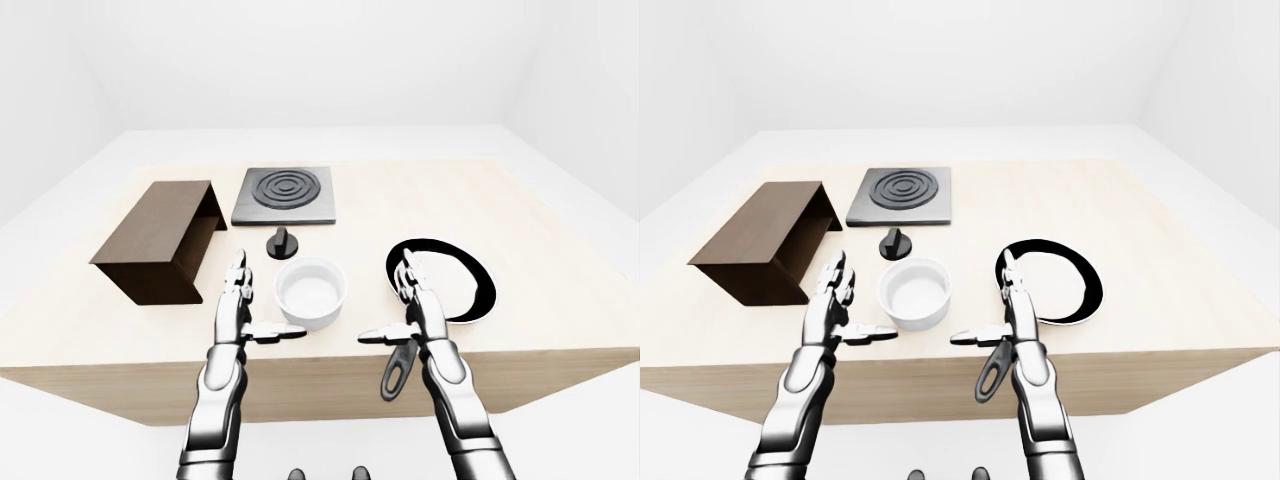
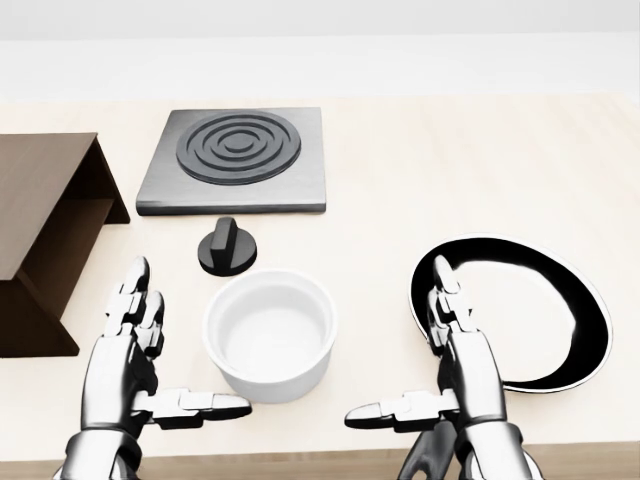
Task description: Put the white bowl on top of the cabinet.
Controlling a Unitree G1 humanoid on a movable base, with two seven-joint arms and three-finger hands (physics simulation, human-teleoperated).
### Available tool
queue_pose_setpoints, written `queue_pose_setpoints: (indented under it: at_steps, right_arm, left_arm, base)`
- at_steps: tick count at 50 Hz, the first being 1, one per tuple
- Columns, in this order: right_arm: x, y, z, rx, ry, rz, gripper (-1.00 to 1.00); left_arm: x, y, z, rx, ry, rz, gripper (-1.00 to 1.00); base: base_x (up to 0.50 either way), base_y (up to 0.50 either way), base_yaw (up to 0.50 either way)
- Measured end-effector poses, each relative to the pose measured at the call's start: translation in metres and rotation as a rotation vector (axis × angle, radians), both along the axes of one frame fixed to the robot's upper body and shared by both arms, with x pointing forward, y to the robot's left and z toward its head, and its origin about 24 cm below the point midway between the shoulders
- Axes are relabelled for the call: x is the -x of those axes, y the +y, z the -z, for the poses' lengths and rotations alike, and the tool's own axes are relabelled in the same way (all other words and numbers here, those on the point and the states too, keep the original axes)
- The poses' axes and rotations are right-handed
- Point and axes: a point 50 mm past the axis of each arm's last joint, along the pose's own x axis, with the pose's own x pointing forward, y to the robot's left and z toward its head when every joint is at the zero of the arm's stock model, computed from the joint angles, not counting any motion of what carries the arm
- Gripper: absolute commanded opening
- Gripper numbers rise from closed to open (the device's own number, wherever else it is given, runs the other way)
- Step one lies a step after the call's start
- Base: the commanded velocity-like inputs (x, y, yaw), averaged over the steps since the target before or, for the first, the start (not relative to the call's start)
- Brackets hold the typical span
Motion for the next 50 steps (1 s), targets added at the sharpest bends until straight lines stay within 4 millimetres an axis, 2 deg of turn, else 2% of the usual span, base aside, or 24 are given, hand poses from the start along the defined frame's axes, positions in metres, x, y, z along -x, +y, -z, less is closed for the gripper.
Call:
queue_pose_setpoints:
  at_steps: [11, 24, 50]
  right_arm:
    - [-0.003, -0.001, 0.010, 0.048, 0.023, -0.020, 1.00]
    - [-0.002, -0.002, 0.011, 0.066, 0.005, -0.015, 1.00]
    - [0.017, 0.000, 0.012, 0.099, 0.001, -0.001, 1.00]
  left_arm:
    - [-0.002, 0.011, -0.002, 0.019, 0.011, -0.012, 1.00]
    - [-0.003, 0.014, -0.001, 0.002, 0.012, -0.022, 1.00]
    - [-0.008, 0.013, 0.014, -0.113, 0.056, -0.037, 1.00]
  base:
    - [0.00, 0.00, 0.00]
    - [0.00, 0.00, 0.00]
    - [0.00, 0.00, 0.00]
